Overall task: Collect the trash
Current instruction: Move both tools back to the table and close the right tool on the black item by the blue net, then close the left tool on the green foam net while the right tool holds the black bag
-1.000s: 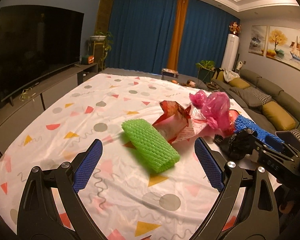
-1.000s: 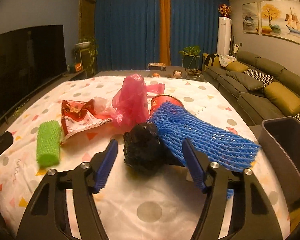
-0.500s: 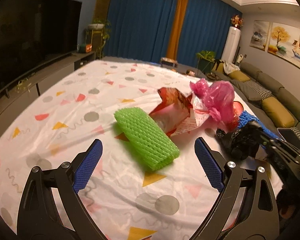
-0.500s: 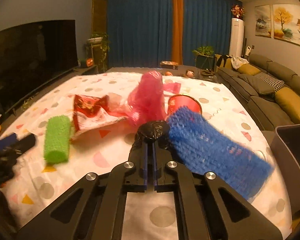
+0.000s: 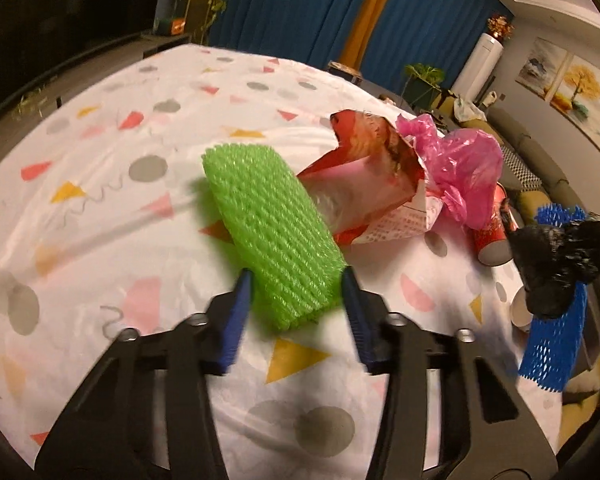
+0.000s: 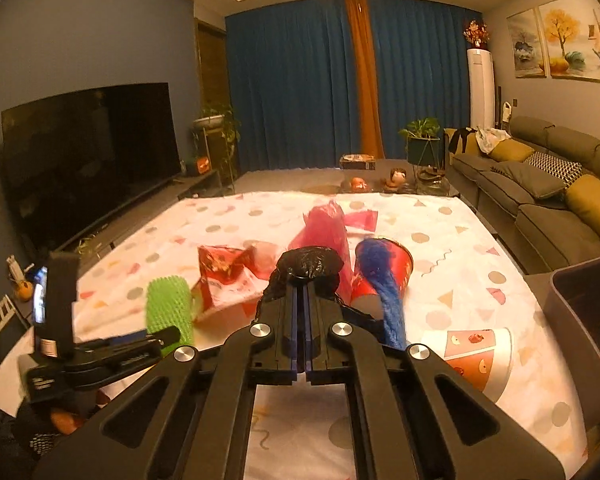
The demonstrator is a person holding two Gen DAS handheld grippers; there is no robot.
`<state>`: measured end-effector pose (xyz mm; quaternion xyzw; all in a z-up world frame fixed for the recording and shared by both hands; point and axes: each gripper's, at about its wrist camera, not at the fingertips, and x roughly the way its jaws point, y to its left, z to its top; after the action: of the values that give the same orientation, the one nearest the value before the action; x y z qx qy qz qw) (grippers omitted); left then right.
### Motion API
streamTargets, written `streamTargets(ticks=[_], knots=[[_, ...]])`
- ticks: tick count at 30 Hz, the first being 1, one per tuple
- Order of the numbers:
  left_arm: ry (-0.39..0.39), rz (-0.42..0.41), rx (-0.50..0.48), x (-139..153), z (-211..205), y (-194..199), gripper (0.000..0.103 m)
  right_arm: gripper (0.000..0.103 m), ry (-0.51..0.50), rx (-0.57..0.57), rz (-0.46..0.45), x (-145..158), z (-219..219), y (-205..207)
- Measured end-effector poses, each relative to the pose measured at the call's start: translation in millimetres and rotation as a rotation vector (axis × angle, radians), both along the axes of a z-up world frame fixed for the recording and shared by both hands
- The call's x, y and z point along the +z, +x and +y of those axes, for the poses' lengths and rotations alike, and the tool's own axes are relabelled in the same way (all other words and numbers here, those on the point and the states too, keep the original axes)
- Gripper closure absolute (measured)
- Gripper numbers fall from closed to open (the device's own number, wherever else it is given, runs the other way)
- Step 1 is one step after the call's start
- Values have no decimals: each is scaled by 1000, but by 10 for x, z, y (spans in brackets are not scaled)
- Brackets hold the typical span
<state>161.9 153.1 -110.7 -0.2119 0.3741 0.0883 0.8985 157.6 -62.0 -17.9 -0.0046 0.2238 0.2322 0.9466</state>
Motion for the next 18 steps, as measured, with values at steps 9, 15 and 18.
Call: streamTargets(ticks=[9, 15, 18], knots=[[-32, -38, -14, 32, 41, -161, 92, 100, 18, 17, -37, 191, -13, -170], [8, -145, -5, 335, 31, -566, 92, 100, 49, 29, -67, 363, -86, -310], [41, -198, -5, 499, 1, -755, 92, 100, 52, 31, -86, 439, -111, -379]])
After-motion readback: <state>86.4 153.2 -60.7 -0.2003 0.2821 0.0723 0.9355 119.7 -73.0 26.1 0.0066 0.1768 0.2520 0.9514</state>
